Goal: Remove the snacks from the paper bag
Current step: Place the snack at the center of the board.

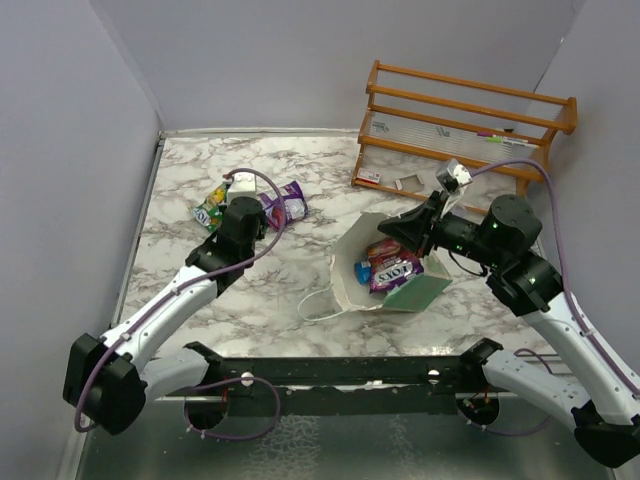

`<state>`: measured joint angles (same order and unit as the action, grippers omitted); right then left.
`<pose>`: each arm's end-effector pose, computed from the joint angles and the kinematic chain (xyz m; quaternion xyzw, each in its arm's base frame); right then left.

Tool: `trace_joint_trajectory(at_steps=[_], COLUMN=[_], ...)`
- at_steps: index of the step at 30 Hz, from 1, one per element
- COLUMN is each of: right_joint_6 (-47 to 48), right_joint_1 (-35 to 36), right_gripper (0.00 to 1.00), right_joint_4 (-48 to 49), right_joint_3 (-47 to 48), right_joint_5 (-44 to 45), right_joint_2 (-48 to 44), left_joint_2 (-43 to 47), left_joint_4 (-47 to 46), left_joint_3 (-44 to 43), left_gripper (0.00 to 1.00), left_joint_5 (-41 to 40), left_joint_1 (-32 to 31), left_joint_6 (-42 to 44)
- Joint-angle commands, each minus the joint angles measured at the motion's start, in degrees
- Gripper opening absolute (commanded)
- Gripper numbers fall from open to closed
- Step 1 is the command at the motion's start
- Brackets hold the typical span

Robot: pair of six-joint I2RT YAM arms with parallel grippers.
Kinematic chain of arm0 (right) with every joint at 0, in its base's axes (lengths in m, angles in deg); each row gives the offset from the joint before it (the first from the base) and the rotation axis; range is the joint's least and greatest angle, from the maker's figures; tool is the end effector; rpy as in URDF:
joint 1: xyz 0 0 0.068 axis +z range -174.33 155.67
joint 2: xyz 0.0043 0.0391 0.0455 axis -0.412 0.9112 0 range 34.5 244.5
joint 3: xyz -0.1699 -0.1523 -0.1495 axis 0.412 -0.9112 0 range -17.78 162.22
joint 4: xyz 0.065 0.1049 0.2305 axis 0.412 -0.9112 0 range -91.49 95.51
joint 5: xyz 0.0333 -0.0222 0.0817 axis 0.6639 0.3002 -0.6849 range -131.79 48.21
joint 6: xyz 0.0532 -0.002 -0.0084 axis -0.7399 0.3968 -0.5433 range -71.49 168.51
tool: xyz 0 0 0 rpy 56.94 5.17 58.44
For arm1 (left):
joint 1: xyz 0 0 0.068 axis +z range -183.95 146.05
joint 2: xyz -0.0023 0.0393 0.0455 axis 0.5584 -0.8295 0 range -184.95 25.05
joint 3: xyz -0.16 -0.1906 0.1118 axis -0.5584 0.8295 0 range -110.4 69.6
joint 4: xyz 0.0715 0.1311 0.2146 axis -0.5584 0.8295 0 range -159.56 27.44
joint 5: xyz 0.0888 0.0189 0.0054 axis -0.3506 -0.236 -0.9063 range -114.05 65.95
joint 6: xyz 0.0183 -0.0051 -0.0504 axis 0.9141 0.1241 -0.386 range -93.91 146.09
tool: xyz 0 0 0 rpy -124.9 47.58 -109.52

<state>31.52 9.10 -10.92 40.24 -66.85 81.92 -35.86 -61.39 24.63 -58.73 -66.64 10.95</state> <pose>0.1394 0.1100 0.4012 -0.2475 0.6962 0.4244 0.5234 0.2113 -0.1115 0.2924 -0.0380 0.8164 0.0181 0.5760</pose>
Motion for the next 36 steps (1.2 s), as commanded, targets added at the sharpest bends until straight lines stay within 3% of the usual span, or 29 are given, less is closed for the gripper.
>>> trace_joint_trajectory(at_steps=[1, 9, 10, 14, 16, 19, 21, 25, 28, 31, 36], right_joint_6=[0.9, 1.3, 1.6, 0.5, -1.7, -5.8, -6.9, -2.7, -1.4, -1.1, 1.0], right_joint_1=[0.3, 0.3, 0.3, 0.3, 0.3, 0.4, 0.4, 0.4, 0.4, 0.4, 0.4], right_gripper=[0.02, 0.02, 0.02, 0.02, 0.02, 0.02, 0.02, 0.02, 0.02, 0.02, 0.02], right_joint_4=[3.7, 5.0, 5.3, 8.5, 12.7, 19.9, 21.7, 15.3, 11.4, 8.9, 0.2], right_joint_3=[-0.4, -0.8, -0.9, -2.3, -3.8, -6.3, -7.7, -7.2, -6.6, -5.9, -1.9], right_joint_5=[-10.0, -14.8, -15.9, -22.4, -30.2, -43.1, -47.0, -46.6, -46.4, -44.0, -25.7], right_joint_2=[0.6, 1.3, 1.4, 2.1, 3.4, 6.2, 7.4, 7.8, 7.5, 6.9, 4.6], left_joint_2=[-3.5, -8.2, -8.7, -9.5, -8.9, -6.9, -4.8, 3.0, 10.3, 14.4, 14.7], left_joint_4=[2.5, 2.3, 2.6, 2.8, 2.3, 0.8, -0.5, -7.1, -16.2, -21.9, -25.6], left_joint_3=[1.2, 2.2, 2.0, 1.3, 1.2, 1.6, 2.2, 6.1, 11.1, 13.7, 14.2], left_gripper=[0.00, 0.00, 0.04, 0.48, 0.62, 0.69, 0.70, 0.70, 0.78, 0.79, 0.80], left_joint_5=[8.3, 13.7, 13.8, 15.1, 16.3, 18.7, 20.6, 30.9, 41.8, 48.3, 54.5], left_joint_1=[5.2, 8.0, 8.3, 9.1, 9.1, 9.1, 9.2, 9.1, 9.0, 8.5, 4.9], left_joint_6=[-5.5, -6.6, -6.9, -7.8, -8.1, -7.9, -8.0, -6.8, -7.2, -9.4, -10.0])
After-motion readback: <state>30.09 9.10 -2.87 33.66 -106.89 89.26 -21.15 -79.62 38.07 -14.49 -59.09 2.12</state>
